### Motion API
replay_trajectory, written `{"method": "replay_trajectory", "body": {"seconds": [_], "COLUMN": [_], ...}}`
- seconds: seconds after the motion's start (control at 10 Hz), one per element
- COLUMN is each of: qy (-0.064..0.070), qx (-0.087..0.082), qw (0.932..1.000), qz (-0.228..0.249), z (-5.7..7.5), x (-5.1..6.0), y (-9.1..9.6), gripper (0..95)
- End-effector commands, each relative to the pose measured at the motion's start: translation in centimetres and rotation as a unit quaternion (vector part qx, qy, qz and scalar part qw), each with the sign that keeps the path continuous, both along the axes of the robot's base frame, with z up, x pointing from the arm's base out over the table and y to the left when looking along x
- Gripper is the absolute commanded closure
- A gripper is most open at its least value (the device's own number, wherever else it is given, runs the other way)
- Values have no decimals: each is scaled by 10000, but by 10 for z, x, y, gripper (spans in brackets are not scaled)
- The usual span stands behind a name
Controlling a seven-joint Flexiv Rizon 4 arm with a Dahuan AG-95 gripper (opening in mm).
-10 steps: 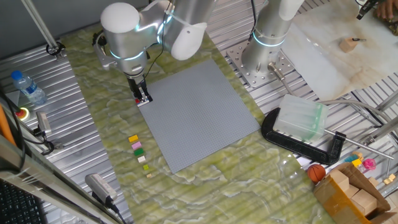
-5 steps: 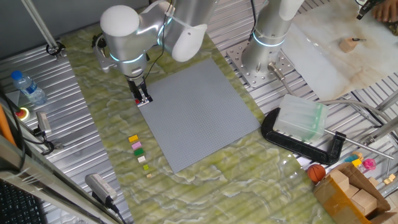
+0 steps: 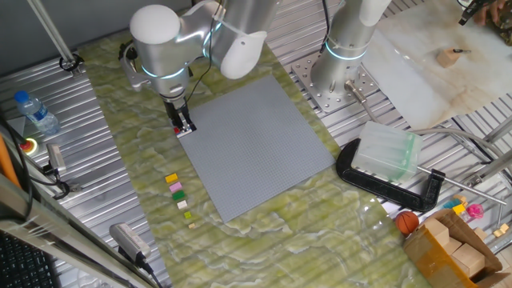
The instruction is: Build with small Lego blocks
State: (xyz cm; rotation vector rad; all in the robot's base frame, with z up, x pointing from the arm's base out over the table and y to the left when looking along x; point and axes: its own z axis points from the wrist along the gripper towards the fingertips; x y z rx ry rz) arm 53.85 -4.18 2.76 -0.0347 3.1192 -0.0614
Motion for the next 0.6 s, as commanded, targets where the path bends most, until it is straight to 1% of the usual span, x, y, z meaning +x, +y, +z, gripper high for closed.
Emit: {"method": "replay_trajectory", "body": {"seconds": [0.1,0.2,0.3,0.4,0.5,0.6], "qy": [64,52,37,28,78,31], "qx": [162,188,142,115,82,7], "qw": [9998,9998,9998,9998,9998,9997], "qz": [73,79,154,182,181,249], "z": [-41,-40,-40,-40,-37,-30], "x": [1,1,2,1,0,0], "y": [0,0,0,0,-1,-2], "gripper": [380,380,190,190,190,190]}}
